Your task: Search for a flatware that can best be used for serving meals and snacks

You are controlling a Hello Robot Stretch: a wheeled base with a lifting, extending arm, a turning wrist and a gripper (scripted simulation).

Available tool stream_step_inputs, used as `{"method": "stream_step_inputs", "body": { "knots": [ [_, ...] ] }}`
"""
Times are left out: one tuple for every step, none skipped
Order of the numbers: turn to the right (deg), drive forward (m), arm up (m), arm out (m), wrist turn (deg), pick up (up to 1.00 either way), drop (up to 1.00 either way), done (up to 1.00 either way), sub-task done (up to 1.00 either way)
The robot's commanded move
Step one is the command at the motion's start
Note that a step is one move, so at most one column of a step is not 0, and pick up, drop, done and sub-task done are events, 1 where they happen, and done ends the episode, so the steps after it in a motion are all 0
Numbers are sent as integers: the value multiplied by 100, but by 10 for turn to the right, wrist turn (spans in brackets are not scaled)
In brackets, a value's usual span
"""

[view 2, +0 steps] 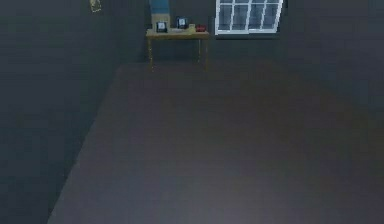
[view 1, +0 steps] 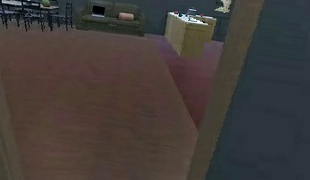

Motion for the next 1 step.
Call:
{"method": "stream_step_inputs", "body": {
  "knots": [
    [-90,0,0,0,0,0,0,0,0]
  ]
}}
